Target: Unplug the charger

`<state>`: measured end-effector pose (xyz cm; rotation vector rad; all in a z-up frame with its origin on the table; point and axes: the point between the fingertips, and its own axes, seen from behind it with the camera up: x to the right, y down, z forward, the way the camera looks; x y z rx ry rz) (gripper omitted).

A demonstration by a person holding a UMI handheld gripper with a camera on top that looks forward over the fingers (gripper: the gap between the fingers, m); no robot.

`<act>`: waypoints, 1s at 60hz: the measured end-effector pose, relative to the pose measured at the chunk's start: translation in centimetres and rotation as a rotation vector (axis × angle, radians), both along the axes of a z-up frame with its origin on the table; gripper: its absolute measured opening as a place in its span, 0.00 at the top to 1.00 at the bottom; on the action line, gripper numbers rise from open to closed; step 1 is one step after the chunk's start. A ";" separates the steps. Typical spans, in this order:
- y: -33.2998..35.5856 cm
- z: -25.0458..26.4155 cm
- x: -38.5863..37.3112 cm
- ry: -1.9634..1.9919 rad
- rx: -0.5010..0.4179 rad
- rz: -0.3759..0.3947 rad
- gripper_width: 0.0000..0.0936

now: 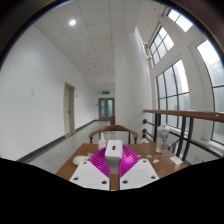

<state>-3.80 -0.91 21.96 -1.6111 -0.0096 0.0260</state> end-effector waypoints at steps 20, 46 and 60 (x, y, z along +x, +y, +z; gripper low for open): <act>-4.2 -12.4 7.6 -0.093 -0.301 -0.031 0.91; -3.4 -20.8 9.0 -0.026 -0.475 -0.027 0.84; -3.7 -21.5 8.2 -0.003 -0.517 0.000 0.24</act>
